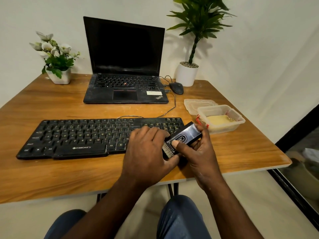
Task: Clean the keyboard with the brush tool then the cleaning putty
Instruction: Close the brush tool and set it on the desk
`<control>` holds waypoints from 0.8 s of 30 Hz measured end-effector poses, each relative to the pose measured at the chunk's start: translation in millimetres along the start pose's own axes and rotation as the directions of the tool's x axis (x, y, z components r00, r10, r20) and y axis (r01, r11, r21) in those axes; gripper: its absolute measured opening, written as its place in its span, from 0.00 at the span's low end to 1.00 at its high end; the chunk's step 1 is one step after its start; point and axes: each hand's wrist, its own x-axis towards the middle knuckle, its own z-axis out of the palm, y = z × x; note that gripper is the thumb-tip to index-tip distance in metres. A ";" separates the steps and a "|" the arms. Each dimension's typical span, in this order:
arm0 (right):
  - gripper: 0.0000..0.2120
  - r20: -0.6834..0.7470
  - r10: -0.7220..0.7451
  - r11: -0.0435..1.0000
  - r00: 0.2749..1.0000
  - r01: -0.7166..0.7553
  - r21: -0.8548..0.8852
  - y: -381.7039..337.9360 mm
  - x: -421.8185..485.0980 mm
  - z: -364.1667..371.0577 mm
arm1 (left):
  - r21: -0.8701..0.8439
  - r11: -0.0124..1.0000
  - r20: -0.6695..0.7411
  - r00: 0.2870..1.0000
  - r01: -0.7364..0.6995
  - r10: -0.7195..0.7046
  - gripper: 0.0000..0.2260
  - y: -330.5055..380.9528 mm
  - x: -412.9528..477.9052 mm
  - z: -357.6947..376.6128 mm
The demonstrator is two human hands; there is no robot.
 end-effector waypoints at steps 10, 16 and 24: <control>0.25 -0.061 0.004 0.998 0.998 -0.007 -0.057 3.1 4.3 -0.8 | -0.018 1.000 -0.035 0.999 -0.002 0.002 0.25 0.3 -1.0 0.4; 0.18 -0.097 0.016 0.997 0.995 -0.023 -0.073 4.3 6.5 1.0 | -0.011 1.000 -0.015 1.000 -0.002 0.002 0.25 -0.3 -1.5 0.9; 0.24 -0.025 0.022 1.000 0.999 -0.021 0.017 -0.5 2.4 -2.2 | -0.007 1.000 -0.015 1.000 0.003 -0.004 0.25 -1.1 -2.4 0.4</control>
